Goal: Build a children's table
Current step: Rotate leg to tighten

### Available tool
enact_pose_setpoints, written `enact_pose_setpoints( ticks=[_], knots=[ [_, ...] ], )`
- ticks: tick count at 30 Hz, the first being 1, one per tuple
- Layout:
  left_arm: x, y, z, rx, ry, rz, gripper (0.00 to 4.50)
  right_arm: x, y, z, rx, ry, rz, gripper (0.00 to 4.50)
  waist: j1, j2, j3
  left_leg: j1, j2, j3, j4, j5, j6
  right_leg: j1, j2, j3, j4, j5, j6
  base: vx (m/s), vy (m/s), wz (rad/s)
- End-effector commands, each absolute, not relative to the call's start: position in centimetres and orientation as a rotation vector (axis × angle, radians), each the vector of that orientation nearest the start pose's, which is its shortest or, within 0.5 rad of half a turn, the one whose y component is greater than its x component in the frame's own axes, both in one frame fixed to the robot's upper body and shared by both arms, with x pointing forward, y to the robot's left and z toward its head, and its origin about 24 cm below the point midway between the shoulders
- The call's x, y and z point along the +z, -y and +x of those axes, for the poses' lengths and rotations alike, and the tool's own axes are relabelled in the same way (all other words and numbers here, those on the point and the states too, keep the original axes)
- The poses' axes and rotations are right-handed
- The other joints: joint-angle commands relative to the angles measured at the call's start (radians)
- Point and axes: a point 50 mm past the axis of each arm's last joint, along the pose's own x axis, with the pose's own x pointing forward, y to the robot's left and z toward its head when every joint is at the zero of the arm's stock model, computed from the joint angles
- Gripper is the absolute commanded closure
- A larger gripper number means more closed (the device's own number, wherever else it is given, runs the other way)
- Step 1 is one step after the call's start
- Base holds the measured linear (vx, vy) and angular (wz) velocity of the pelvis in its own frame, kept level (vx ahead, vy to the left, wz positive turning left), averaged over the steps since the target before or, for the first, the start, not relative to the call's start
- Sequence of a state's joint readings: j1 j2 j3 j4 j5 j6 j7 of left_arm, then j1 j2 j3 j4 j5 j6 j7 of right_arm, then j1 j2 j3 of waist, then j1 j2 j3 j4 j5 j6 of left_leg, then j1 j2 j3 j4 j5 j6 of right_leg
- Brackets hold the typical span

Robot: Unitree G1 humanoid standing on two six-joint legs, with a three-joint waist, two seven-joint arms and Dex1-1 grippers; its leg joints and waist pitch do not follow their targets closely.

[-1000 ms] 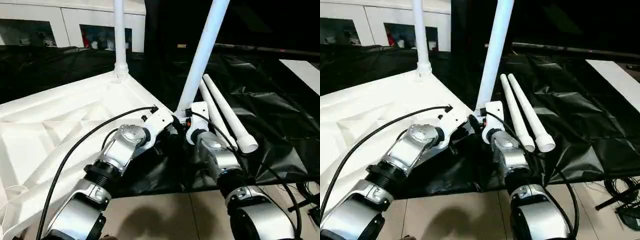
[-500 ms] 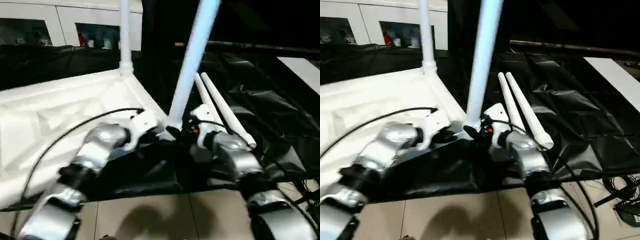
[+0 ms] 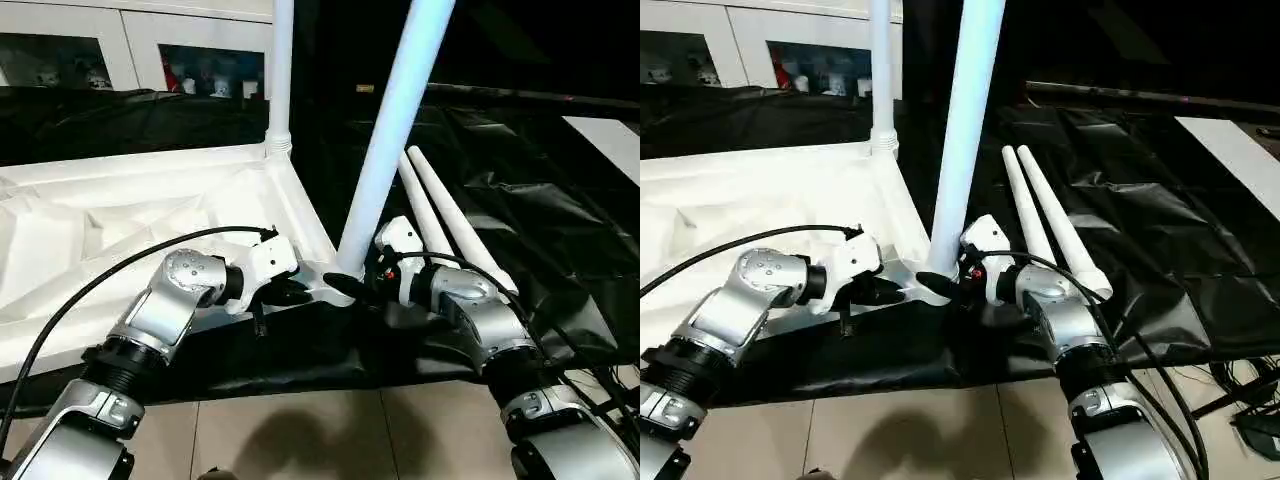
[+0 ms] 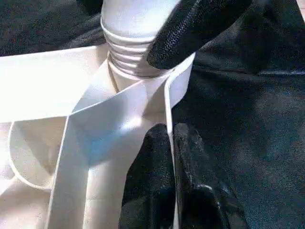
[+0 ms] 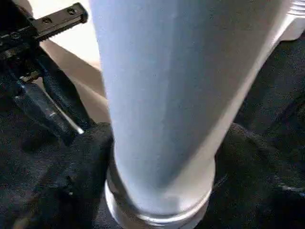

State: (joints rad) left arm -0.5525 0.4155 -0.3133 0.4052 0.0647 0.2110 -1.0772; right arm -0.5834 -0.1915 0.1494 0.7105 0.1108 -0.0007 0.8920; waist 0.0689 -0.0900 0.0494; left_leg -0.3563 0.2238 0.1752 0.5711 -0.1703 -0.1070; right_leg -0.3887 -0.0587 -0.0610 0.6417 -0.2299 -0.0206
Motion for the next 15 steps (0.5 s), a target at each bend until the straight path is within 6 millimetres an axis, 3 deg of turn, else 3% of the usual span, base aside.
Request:
enact_pose_setpoints(
  ticks=[1, 9, 14, 15],
  knots=[
    [6.0, -12.6, 30.8, -1.279, -0.413, 0.489, 4.5, 4.2, 11.4, 32.8, 1.022, -0.247, -0.112, 1.2, 0.0, 0.007, -0.058, 0.004, 0.014, 0.004, -0.053, -0.114, 0.038, 0.05, -0.07, 0.052, -0.073, -0.023, -0.201, 0.0, 0.0, 0.0],
    [6.0, -12.6, 30.8, -1.264, -0.417, 0.476, 4.5, 3.8, 11.5, 32.8, 0.981, -0.263, -0.086, 1.74, 0.0, 0.007, -0.058, 0.004, 0.013, 0.004, -0.052, -0.111, 0.04, 0.051, -0.07, 0.052, -0.073, -0.012, -0.204, 0.0, 0.0, 0.0],
    [5.8, -12.2, 31.9, -1.147, -0.417, 0.455, 4.5, 3.0, 11.9, 33.6, 0.763, -0.271, -0.018, 1.83, -0.005, 0.007, -0.054, 0.007, 0.013, 0.003, -0.056, -0.146, 0.015, 0.045, -0.071, 0.053, -0.082, -0.097, -0.189, 0.0, 0.0, 0.0],
    [5.7, -11.6, 32.8, -1.047, -0.417, 0.452, 4.5, 2.4, 12.2, 34.1, 0.584, -0.284, 0.035, 1.83, -0.007, 0.005, -0.053, 0.008, 0.013, 0.004, -0.057, -0.152, 0.008, 0.043, -0.071, 0.054, -0.084, -0.118, -0.182, 0.0, 0.0, 0.0]
  ],
)
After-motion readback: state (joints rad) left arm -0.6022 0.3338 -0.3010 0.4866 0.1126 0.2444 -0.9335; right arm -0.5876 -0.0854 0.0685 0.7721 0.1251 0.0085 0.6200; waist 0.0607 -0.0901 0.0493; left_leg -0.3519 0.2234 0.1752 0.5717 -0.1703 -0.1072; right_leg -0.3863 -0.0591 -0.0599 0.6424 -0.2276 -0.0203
